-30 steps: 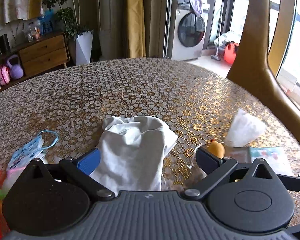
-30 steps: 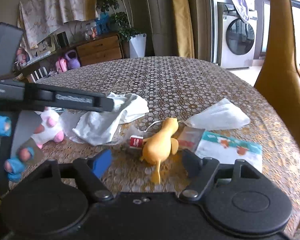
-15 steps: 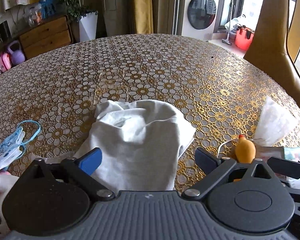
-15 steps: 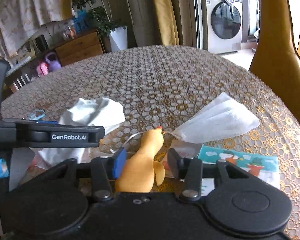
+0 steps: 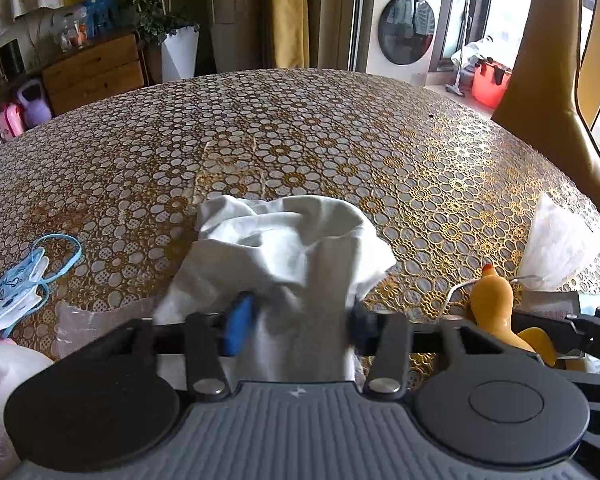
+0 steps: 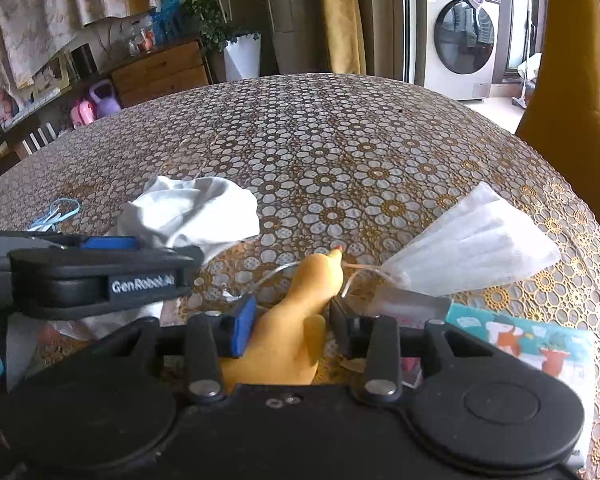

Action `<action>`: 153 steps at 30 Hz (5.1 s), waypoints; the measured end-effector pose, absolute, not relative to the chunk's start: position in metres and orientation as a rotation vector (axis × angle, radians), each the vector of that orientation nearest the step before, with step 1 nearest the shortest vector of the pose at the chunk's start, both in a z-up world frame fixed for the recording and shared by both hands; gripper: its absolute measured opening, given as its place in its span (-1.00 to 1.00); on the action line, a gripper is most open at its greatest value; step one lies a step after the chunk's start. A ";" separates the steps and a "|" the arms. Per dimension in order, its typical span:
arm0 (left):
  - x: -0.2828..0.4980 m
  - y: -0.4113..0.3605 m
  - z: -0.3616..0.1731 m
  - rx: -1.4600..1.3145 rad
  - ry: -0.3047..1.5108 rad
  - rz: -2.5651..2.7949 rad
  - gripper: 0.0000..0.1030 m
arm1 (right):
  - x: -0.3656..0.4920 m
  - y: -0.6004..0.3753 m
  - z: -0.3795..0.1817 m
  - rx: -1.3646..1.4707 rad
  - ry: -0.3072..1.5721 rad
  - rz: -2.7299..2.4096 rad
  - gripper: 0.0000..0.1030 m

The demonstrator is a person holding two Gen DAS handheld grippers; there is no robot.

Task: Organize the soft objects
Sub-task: 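Grasp the white cloth with the left tool while the right tool grasps the yellow duck, then carry the cloth and duck into the red tin and open both tools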

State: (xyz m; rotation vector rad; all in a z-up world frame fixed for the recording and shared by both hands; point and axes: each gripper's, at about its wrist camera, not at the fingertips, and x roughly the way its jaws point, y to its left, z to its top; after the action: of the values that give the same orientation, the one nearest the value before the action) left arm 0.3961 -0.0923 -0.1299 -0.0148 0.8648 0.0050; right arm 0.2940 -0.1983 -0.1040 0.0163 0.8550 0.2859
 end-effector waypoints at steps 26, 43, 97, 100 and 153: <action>0.326 -0.081 -0.038 -0.072 0.753 -0.128 -0.82 | 0.224 -0.228 -0.015 0.090 0.664 0.317 -0.71; 0.368 -0.088 -0.096 -0.052 0.861 -0.100 0.49 | 0.237 -0.245 -0.044 0.148 0.723 0.349 -0.70; 0.210 0.034 0.071 -0.101 0.615 -0.119 -0.87 | 0.151 -0.159 0.067 0.106 0.569 0.570 -0.69; 0.193 0.058 0.082 -0.094 0.597 -0.085 -0.87 | 0.150 -0.131 0.072 0.100 0.568 0.623 -0.69; 0.217 0.263 -0.075 -0.212 0.899 0.258 -0.86 | 0.180 0.166 -0.046 -0.204 0.848 0.850 -0.55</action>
State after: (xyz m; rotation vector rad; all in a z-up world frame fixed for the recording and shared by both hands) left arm 0.2169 0.2627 -0.0752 -0.2117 0.8994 0.2584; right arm 0.1796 0.1661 -0.0464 -0.2038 0.8477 0.8498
